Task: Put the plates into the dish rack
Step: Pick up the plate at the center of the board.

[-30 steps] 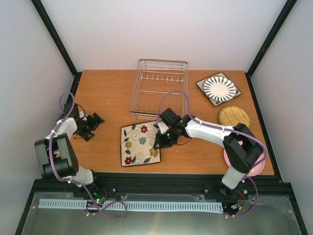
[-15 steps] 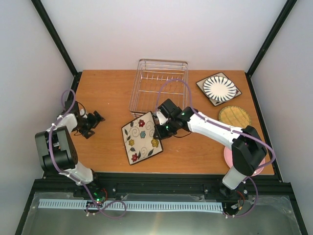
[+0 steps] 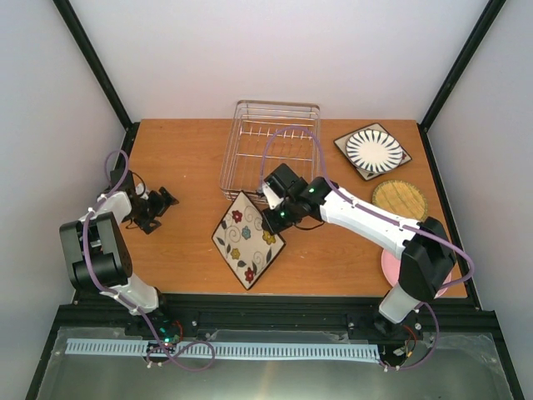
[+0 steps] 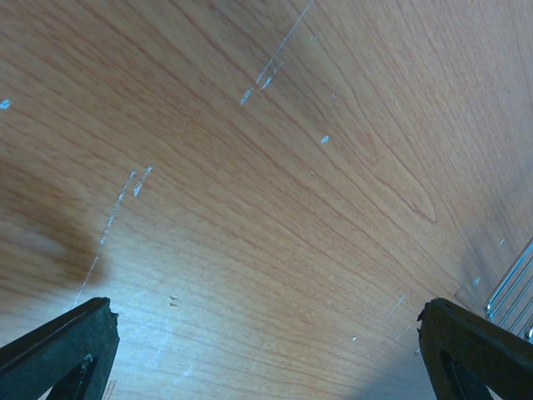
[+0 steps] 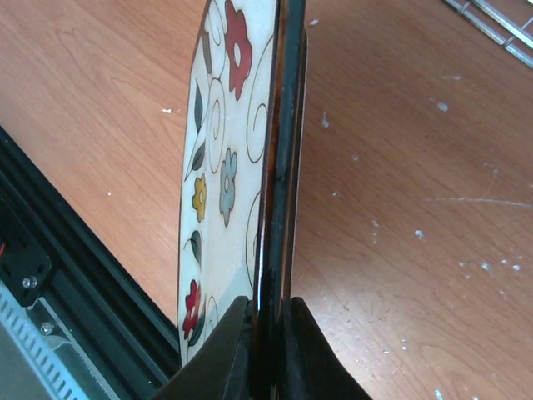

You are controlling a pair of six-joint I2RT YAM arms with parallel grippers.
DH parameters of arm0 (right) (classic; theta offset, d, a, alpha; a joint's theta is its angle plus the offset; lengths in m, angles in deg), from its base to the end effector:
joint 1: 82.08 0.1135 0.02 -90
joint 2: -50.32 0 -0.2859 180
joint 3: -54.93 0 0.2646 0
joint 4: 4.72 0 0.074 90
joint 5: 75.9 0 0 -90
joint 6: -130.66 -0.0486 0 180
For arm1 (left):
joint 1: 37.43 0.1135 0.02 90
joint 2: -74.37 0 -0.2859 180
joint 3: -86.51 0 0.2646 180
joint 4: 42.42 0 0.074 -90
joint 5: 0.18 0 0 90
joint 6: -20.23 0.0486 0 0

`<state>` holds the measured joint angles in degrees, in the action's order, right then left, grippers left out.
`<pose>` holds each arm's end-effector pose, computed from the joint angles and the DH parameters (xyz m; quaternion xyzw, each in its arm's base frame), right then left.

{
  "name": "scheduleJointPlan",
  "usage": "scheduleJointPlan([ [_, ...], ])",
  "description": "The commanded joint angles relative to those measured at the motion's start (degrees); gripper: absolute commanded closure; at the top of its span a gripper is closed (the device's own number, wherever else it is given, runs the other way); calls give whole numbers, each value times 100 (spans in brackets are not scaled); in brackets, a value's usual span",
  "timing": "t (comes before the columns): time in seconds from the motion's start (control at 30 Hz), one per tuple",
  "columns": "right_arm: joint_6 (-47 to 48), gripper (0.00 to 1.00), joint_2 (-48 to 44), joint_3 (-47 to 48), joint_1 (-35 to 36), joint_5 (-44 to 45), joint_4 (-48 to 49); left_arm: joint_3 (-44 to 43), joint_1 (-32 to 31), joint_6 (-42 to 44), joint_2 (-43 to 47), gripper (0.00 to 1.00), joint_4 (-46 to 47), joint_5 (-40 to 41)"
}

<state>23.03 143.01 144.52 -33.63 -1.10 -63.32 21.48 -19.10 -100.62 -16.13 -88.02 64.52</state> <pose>0.2259 0.2741 0.2783 -0.2866 0.9180 0.2396 0.1332 0.2910 0.0745 0.1740 -0.3677 0.8901 -0.2322 0.1359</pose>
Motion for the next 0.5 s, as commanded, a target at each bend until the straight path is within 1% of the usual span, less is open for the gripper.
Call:
scheduleJointPlan([
  [0.0, 73, 97, -300, 532, 50, 145, 466, -150, 26, 148, -35, 0, 84, -10],
  [0.2, 173, 97, -326, 913, 112, 293, 347, -95, 24, 180, 3, 0, 76, 21],
  [0.47, 233, 97, -257, 2050, 121, 515, -177, -79, 30, 198, 30, 0, 75, 35],
])
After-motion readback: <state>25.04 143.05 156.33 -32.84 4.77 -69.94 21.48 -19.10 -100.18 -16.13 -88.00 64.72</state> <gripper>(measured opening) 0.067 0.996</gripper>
